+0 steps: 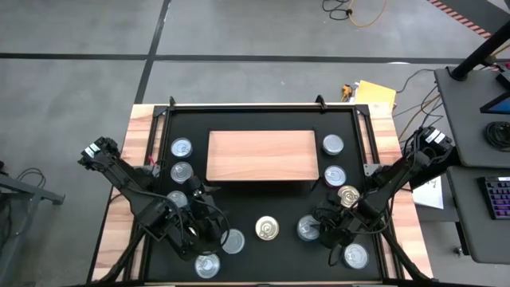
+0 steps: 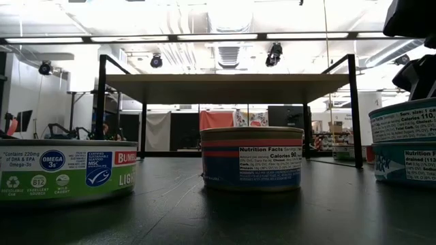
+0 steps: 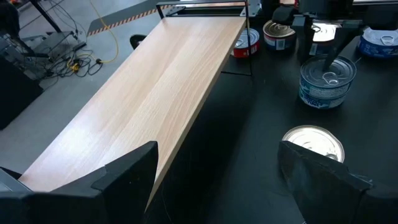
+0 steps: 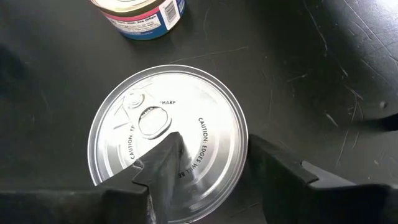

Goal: Stack canned seafood by type on shelf
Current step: Put the light green tuna can on the shelf

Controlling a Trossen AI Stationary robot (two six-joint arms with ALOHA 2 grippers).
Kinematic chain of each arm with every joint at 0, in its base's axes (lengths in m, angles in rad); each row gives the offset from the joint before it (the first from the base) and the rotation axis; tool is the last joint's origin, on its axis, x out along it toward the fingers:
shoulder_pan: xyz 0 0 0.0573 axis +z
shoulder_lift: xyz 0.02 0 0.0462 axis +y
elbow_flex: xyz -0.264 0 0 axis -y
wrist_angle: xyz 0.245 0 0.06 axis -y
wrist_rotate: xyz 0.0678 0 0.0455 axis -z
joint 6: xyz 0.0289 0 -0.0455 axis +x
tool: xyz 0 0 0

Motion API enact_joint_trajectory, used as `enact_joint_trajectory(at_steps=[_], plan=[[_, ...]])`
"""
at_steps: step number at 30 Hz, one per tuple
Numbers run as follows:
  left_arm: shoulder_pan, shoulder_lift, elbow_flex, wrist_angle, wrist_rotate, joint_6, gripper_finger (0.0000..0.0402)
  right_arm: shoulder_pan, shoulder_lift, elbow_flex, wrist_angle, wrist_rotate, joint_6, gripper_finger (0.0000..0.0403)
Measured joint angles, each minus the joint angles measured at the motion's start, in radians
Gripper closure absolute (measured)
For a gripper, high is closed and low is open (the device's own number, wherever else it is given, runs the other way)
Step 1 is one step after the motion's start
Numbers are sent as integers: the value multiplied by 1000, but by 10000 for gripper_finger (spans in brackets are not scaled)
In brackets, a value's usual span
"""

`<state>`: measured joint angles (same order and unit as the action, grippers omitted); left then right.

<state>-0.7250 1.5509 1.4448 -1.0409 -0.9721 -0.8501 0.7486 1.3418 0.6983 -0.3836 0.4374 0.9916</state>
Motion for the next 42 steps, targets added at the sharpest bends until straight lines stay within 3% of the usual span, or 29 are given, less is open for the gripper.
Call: enact_joint_trajectory(at_steps=[18,28,42], plan=[[0,0,0,0,-16,0,86,-1,0,-1,-7,8,-15,308],[0,0,0,0,-16,0,86,-1,-1,-1,-5,13,-42,388],[0,0,0,0,-16,0,86,0,-39,-4,-10,23,-72,394]])
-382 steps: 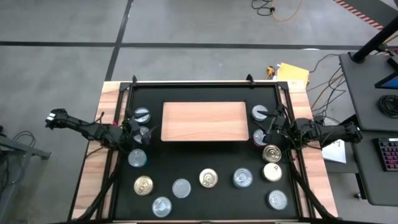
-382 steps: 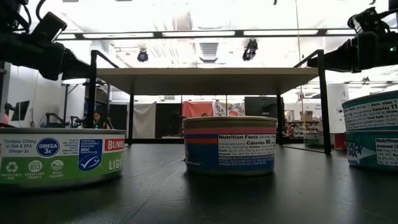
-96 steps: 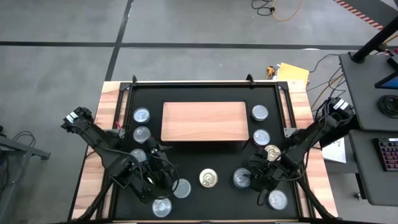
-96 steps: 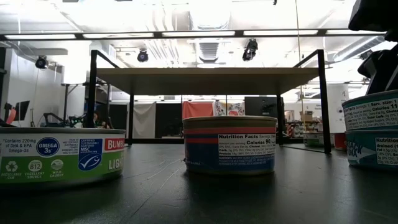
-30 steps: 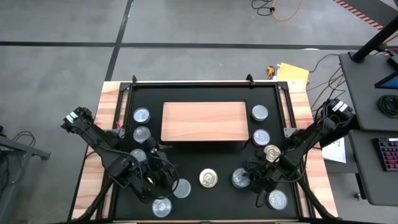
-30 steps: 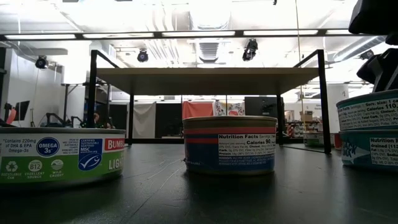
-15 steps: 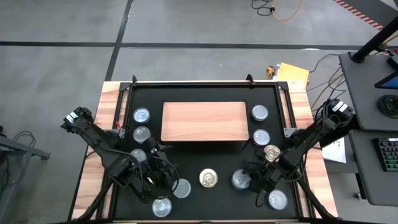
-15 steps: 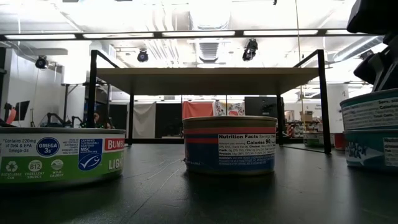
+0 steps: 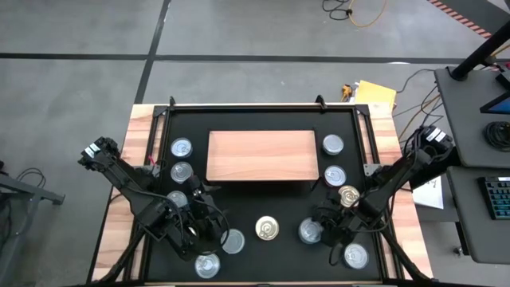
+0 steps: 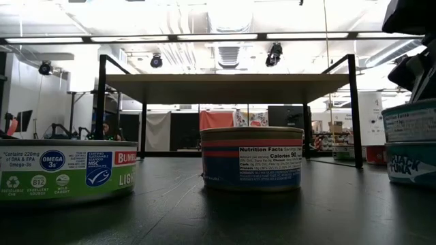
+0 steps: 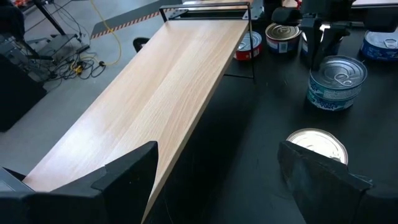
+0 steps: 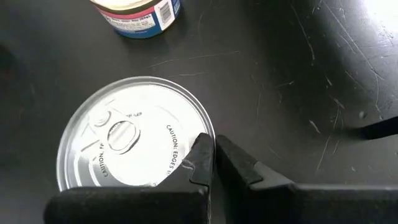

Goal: Stack canned seafood by type on shelf
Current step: Put the light green tuna can on the shelf

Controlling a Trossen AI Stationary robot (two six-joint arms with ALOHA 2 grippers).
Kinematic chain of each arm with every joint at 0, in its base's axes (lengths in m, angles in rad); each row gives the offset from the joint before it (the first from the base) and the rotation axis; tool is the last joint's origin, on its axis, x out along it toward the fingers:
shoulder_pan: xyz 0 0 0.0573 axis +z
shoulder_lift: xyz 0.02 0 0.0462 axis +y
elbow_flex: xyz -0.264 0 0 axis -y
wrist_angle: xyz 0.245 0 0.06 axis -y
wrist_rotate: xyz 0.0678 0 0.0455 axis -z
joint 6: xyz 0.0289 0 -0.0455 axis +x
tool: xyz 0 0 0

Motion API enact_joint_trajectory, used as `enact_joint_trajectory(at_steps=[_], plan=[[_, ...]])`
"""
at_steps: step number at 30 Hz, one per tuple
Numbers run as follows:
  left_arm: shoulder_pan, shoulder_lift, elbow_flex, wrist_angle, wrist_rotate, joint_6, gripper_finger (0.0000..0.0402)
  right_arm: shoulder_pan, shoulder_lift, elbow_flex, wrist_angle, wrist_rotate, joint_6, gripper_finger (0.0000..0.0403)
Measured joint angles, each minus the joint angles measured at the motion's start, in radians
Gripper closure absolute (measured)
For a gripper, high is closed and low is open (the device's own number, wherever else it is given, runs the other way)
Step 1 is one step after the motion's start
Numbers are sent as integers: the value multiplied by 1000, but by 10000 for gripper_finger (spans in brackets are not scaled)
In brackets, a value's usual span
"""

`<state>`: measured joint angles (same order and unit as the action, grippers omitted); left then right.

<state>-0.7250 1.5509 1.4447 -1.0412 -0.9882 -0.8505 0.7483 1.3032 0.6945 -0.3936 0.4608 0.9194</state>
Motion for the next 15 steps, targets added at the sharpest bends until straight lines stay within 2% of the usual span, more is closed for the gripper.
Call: enact_joint_trajectory(at_steps=[15], plan=[[0,0,0,0,0,3,86,0,-10,0,16,37,-43,394]])
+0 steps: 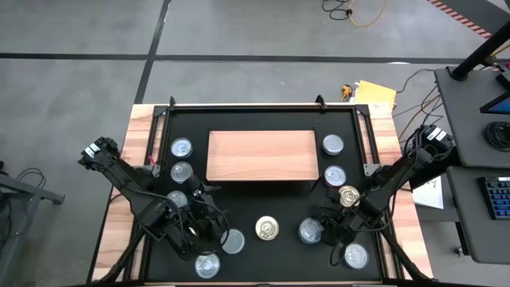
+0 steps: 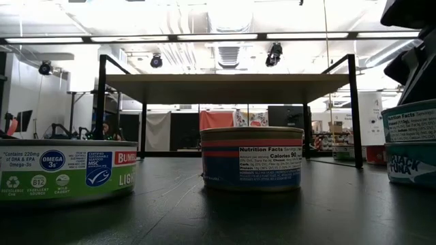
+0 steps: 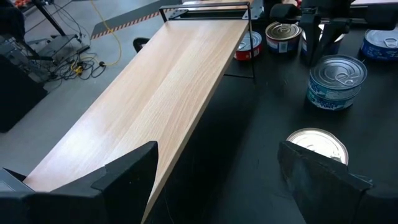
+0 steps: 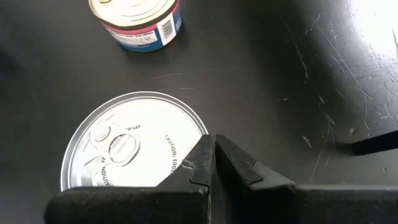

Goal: Stack canned seafood by type on shelf
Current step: Put the light green tuna can on the shelf

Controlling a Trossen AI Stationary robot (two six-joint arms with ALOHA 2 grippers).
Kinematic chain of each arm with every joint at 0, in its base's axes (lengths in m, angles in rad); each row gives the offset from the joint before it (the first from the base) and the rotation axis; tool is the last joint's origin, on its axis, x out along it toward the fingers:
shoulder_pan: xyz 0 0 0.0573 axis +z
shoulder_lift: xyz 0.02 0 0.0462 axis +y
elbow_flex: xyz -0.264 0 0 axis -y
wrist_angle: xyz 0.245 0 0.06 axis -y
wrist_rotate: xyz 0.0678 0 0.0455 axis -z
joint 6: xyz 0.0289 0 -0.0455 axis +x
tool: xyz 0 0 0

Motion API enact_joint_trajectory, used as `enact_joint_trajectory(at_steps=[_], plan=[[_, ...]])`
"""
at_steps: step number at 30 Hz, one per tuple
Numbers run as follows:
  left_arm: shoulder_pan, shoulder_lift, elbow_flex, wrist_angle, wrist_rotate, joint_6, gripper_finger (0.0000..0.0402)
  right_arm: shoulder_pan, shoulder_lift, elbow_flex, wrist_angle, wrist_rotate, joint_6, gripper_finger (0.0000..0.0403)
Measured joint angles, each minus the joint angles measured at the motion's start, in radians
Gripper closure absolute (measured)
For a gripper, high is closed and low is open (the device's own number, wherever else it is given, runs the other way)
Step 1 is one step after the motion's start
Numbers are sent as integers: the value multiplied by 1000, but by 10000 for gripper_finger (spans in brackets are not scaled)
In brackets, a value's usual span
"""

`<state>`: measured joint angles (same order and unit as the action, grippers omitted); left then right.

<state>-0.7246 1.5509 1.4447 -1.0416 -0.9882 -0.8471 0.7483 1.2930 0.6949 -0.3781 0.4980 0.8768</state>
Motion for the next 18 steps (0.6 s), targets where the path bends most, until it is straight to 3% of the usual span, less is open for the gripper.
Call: enact_joint_trajectory(at_steps=[12,18], plan=[[0,0,0,-1,0,0,86,0,-17,2,11,10,-15,394],[0,0,0,0,12,0,86,11,-55,27,-21,-74,59,394]])
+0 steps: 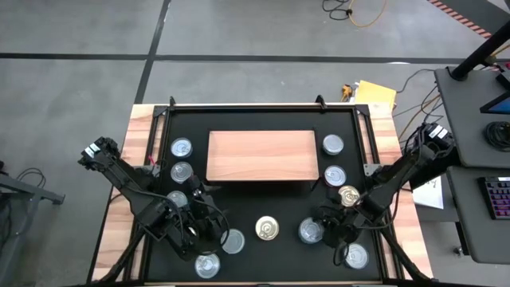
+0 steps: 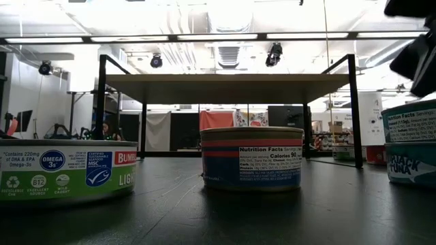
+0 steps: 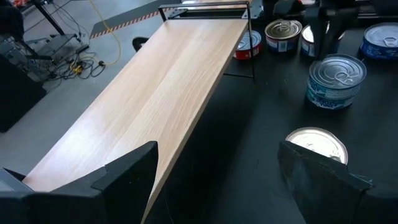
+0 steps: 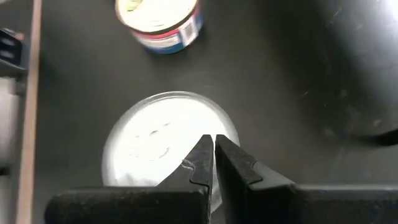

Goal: Stack canned seafood by type on shelf
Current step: Put the light green tuna can on the shelf

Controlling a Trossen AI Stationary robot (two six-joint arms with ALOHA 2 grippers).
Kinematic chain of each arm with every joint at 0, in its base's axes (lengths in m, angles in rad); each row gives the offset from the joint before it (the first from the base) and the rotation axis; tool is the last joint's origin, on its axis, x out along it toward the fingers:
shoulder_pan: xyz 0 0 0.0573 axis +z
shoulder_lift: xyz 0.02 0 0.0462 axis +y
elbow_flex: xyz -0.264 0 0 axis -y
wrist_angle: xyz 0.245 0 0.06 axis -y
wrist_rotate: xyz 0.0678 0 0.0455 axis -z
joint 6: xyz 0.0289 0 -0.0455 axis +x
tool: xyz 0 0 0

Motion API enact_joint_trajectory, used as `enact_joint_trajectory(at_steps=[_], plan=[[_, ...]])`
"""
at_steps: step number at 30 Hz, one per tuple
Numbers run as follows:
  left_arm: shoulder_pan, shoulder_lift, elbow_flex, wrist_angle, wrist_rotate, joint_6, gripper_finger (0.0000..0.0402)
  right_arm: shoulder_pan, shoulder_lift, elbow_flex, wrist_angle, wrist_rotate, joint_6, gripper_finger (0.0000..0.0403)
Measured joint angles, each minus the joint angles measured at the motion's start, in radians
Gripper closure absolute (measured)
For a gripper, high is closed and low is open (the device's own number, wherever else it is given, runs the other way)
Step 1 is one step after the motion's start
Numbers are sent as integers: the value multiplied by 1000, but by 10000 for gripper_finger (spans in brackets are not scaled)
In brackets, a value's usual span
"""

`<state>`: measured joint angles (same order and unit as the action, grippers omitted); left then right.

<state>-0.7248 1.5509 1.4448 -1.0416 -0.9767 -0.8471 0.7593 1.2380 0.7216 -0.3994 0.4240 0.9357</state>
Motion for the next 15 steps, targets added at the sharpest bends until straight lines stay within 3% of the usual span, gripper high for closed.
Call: enact_joint_trajectory(at_steps=[9,15], plan=[[0,0,0,50,8,-9,86,80,-11,105,-72,107,-7,394],[-1,34,0,228,17,97,86,118,10,99,-77,175,-97,394]])
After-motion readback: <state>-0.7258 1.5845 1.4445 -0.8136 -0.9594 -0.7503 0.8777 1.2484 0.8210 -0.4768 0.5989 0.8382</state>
